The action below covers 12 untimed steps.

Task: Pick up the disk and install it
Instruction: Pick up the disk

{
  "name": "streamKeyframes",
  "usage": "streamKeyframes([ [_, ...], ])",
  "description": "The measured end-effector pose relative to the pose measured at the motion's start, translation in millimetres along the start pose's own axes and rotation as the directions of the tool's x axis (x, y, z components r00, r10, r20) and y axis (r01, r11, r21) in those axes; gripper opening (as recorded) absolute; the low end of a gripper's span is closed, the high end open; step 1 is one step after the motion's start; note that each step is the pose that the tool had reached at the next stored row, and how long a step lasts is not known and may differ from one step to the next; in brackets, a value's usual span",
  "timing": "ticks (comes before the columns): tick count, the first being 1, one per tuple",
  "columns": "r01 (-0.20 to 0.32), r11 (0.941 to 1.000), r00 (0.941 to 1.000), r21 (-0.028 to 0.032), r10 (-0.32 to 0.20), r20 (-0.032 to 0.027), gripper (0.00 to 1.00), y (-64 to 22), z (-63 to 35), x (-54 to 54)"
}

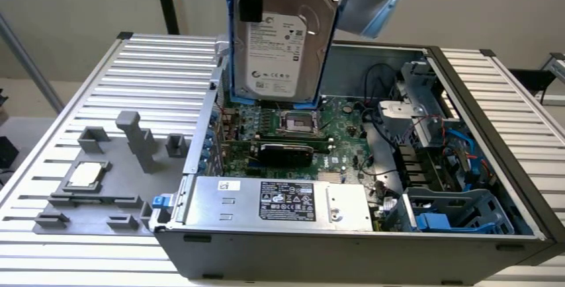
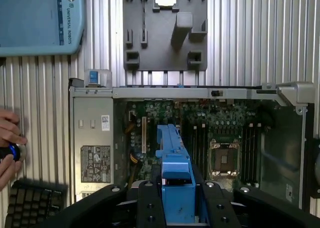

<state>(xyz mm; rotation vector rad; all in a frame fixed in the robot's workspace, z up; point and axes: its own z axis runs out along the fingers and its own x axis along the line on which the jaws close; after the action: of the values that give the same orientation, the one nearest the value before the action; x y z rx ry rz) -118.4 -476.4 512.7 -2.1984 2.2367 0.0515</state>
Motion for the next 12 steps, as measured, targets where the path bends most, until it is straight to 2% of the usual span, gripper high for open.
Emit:
streamKeyframes([
  [2,0.0,1.0,1.0,0.0046,0.0,0.0002,0.33,-4.9,-0.2,4.5],
  [7,0.001,0.9997,1.0,0.0236,-0.001,0.0006,0.33,-14.9,0.1,16.8],
  [10,0.001,0.9995,1.0,0.0305,-0.001,0.0007,0.33,-20.9,0.6,24.0],
  [12,0.001,0.9995,1.0,0.0328,-0.001,0.0008,0.33,-25.9,1.3,28.2],
])
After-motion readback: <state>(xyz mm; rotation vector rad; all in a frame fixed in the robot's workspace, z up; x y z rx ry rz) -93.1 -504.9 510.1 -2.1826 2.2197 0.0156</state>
